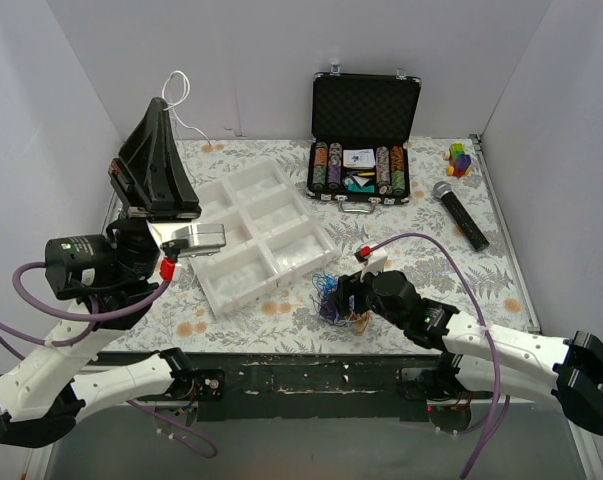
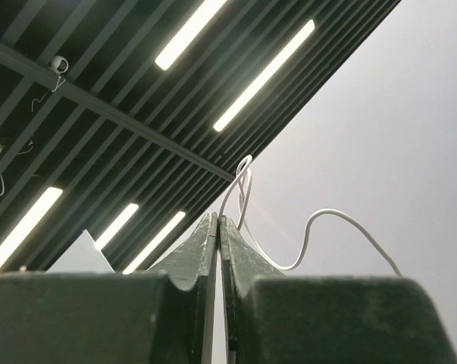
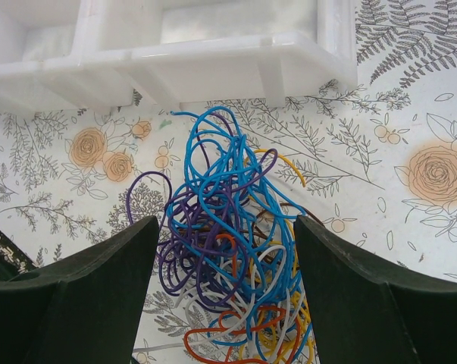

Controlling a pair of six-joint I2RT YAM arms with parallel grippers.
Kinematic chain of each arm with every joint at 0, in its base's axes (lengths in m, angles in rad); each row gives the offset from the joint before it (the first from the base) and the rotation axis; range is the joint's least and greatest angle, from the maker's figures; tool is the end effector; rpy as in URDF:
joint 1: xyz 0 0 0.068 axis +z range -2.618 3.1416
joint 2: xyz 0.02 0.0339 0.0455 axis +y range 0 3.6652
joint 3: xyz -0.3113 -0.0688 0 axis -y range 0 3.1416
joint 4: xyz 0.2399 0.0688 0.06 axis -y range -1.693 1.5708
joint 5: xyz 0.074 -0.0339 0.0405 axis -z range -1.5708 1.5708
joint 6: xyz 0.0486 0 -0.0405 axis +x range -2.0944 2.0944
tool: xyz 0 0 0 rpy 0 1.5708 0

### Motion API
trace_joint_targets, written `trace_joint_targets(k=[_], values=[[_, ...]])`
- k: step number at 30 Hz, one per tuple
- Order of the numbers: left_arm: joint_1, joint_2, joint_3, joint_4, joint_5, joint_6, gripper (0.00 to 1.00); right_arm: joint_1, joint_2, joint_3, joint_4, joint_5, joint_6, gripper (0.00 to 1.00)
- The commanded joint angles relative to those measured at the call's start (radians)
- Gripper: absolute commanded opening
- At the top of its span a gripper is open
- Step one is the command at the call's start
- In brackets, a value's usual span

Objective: Untangle the cables

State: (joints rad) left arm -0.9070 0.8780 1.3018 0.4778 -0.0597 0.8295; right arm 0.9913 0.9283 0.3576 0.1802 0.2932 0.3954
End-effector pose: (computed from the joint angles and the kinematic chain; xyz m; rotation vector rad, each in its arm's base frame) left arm 0.0585 -0.0700 0.6025 0.4735 0.4762 -0.0546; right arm 0.1099 0.1423 0.2377 -0.3954 1.9571 0.6249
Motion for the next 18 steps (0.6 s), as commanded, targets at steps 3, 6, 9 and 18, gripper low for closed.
trace_joint_targets(k=[3,6,9,18], values=[[-0.003,-0.04,-0.048,-0.019,-0.038,0.008,0.0,0.004,-0.023,0.032,0.016,0.018,0.006,0.8],[-0.003,-0.059,-0.081,-0.033,-0.049,0.019,0.0,0.004,-0.028,0.034,0.01,0.017,0.006,0.8],[-0.004,-0.074,-0.114,-0.053,-0.069,0.034,0.0,0.004,-0.039,0.034,0.007,0.02,0.007,0.8],[-0.003,-0.077,-0.174,-0.039,-0.117,0.065,0.0,0.004,-0.062,0.029,-0.013,0.026,0.011,0.8]])
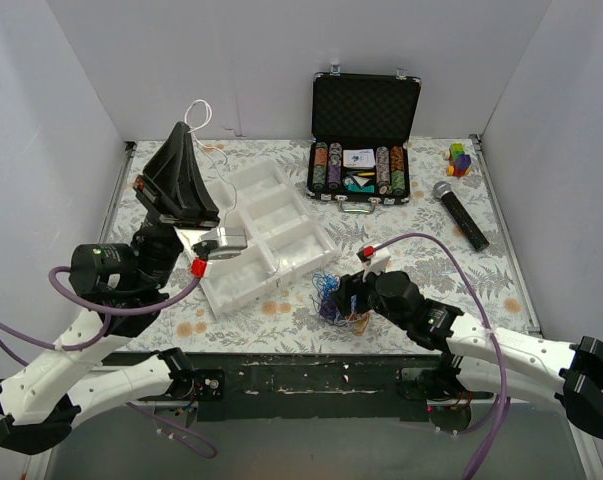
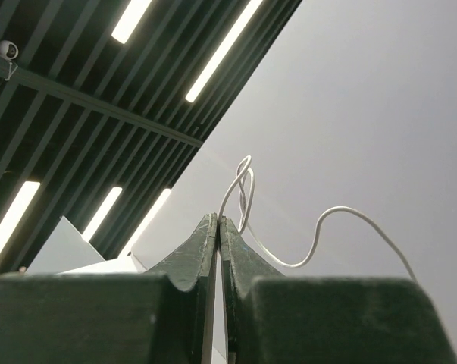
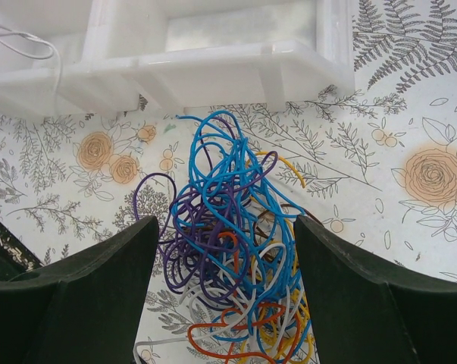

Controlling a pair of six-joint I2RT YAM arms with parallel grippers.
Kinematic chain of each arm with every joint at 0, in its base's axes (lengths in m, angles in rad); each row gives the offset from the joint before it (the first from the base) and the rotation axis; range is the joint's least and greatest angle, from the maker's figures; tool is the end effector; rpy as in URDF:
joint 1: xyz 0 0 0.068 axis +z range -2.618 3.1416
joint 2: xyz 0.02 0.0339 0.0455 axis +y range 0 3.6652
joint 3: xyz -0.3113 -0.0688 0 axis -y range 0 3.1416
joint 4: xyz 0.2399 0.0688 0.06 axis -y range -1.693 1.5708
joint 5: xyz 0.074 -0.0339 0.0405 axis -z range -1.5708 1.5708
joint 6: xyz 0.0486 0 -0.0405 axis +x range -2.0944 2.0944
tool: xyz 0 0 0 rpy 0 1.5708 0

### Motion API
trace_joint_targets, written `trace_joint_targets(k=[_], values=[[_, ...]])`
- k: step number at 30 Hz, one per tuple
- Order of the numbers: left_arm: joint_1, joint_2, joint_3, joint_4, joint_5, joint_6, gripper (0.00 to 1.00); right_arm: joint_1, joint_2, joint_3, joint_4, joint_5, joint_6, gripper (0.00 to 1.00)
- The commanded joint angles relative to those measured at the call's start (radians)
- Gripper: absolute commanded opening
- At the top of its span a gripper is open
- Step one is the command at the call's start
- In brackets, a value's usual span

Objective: Untangle the cables

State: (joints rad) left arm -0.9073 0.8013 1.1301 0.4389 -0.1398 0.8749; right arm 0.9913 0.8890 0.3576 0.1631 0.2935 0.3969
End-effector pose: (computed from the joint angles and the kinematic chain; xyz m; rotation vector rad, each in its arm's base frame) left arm 0.0663 -0.0738 0.5562 0.5404 0.6067 0.0255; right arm 0.1068 0.1375 0.2420 -0.3853 1.9388 0.6395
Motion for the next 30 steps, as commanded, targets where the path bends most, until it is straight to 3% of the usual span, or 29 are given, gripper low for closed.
trace_joint_targets(k=[1,11,16,23,30], values=[[-0.002,0.001,-0.001,-0.003,-0.037,0.022,0.0,0.006,-0.027,0.027,0.001,0.027,0.01,0.8],[-0.002,0.14,0.134,0.188,-0.107,0.023,0.0,0.004,-0.039,0.021,-0.004,0.027,0.02,0.8],[-0.002,0.17,0.16,0.19,-0.132,0.015,0.0,0.004,-0.033,0.023,0.001,0.022,0.022,0.8],[-0.002,0.127,0.085,0.138,-0.159,-0.005,0.0,0.004,-0.039,0.021,0.001,0.021,0.02,0.8],[-0.001,0.009,-0.134,0.023,-0.222,-0.098,0.0,0.004,-0.051,0.018,0.0,0.024,0.022,0.8]])
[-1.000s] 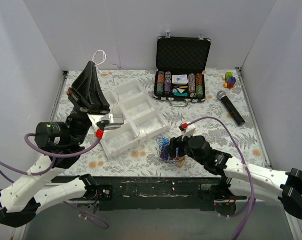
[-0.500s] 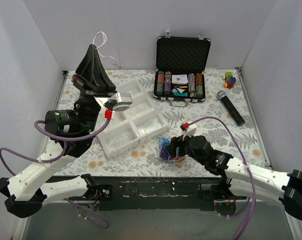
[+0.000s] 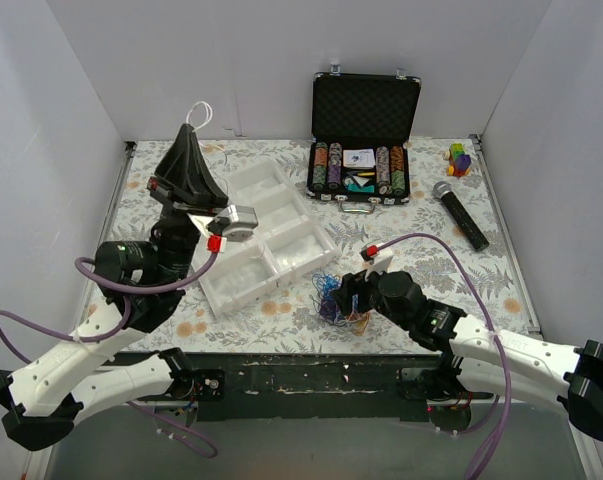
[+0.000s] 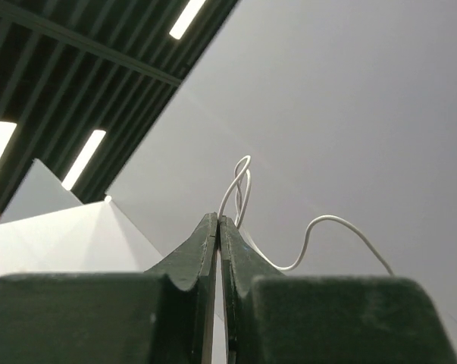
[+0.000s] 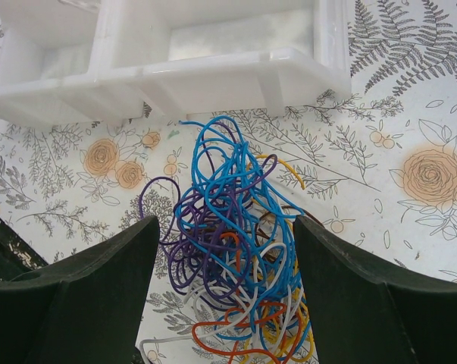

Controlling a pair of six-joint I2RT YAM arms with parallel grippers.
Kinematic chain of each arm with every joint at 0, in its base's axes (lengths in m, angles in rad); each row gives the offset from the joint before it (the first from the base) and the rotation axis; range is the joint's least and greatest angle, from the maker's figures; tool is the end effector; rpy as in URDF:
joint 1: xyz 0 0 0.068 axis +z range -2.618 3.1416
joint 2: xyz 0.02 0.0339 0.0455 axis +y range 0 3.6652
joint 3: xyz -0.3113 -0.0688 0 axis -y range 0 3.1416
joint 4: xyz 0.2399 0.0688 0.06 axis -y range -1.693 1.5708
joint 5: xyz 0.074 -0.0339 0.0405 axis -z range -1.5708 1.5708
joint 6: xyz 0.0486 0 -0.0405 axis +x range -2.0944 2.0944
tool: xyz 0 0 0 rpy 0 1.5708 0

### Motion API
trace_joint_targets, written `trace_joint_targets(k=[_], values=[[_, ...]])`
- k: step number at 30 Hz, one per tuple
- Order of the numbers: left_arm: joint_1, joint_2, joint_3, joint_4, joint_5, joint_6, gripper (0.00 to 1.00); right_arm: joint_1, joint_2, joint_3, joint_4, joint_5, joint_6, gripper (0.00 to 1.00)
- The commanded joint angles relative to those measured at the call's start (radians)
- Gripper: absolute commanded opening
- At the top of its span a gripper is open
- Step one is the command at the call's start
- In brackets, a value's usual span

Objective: Untangle the cables

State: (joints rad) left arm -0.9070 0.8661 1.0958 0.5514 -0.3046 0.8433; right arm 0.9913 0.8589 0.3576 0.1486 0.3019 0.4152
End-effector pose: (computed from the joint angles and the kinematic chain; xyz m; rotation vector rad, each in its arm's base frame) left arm 0.0877 -0.0885 0.5484 0.4163 0.7233 0.0603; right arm 0.1046 0.1334 0.2449 -0.3559 1.9299 0.6539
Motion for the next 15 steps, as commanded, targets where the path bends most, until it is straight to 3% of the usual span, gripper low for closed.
trace_joint_targets(k=[1,8,15], values=[[-0.001,-0.074,-0.125,-0.126,-0.063,-0.091,0.0,0.004,-0.023,0.018,0.011,0.019,0.005,0.8],[-0.001,-0.151,-0.198,-0.442,-0.09,-0.372,0.0,0.004,-0.037,0.009,0.008,0.023,0.01,0.8],[-0.003,-0.173,-0.231,-0.64,-0.056,-0.659,0.0,0.004,-0.038,0.009,0.012,0.023,0.02,0.8]])
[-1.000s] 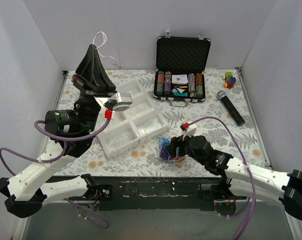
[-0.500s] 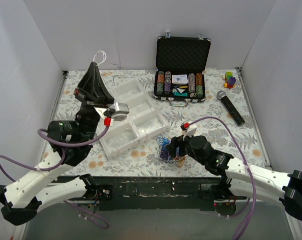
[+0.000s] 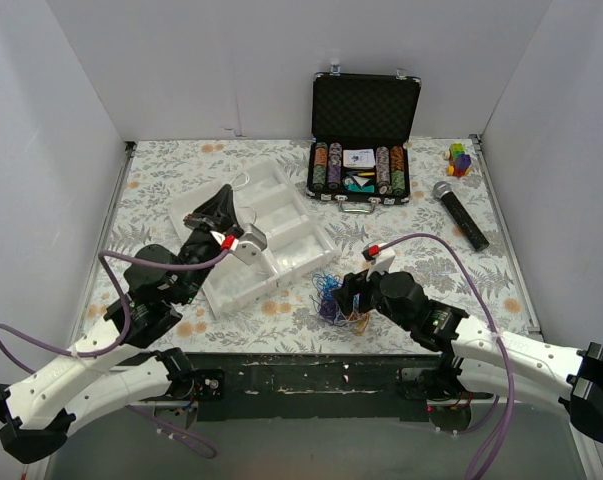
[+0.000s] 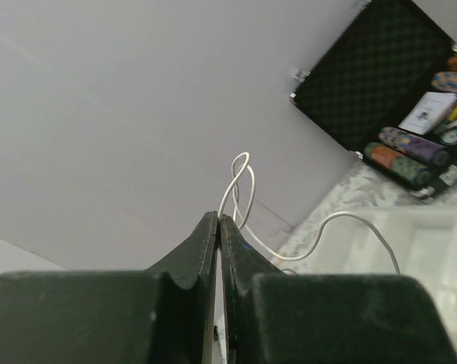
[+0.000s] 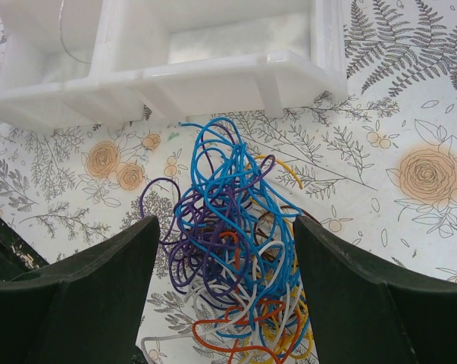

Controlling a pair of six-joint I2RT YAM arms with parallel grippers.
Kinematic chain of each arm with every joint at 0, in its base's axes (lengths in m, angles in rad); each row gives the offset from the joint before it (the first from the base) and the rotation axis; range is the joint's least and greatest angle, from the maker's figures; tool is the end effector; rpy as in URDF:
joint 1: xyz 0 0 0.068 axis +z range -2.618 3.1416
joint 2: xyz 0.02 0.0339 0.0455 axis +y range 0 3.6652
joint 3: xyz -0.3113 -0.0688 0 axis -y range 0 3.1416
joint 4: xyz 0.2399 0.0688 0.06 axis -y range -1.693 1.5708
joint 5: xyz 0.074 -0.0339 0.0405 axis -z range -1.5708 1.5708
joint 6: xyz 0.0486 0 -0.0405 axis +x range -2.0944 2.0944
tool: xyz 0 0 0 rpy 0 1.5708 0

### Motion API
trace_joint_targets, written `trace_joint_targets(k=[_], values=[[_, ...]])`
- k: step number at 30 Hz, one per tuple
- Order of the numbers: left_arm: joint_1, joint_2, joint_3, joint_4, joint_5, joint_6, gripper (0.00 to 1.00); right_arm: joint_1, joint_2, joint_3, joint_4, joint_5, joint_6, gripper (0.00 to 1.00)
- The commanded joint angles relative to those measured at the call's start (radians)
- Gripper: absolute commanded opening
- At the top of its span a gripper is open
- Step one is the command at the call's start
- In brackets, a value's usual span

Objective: Untangle the cables

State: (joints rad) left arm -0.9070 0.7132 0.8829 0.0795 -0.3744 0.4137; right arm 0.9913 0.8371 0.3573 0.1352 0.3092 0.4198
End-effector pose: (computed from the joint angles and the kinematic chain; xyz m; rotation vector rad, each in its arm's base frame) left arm 0.0919 -0.0886 0.4462 0.5485 1.2239 -0.1699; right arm 0.1029 0.1302 0.2466 -0.3431 1.9234 0.6556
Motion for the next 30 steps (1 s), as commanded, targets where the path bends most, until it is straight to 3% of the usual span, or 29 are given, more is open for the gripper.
trace_joint_targets(k=[1,5,19,22,26,30], values=[[-0.001,-0.026,-0.025,-0.208,0.023,-0.271,0.0,0.004,-0.018,0.009,0.026,0.016,0.017,0.8],[-0.001,-0.058,-0.065,-0.308,0.074,-0.386,0.0,0.004,-0.029,0.008,0.018,0.021,0.017,0.8],[-0.001,-0.046,-0.108,-0.363,0.144,-0.515,0.0,0.004,-0.03,0.003,0.011,0.024,0.025,0.8],[-0.001,-0.072,-0.175,-0.366,0.094,-0.51,0.0,0.004,-0.035,-0.001,0.01,0.024,0.03,0.8],[-0.001,-0.101,-0.323,-0.258,-0.079,-0.475,0.0,0.004,-0.044,-0.012,0.001,0.022,0.034,0.8],[0.01,-0.095,-0.358,-0.213,-0.158,-0.513,0.0,0.006,-0.043,-0.02,0.0,0.022,0.039,0.8]])
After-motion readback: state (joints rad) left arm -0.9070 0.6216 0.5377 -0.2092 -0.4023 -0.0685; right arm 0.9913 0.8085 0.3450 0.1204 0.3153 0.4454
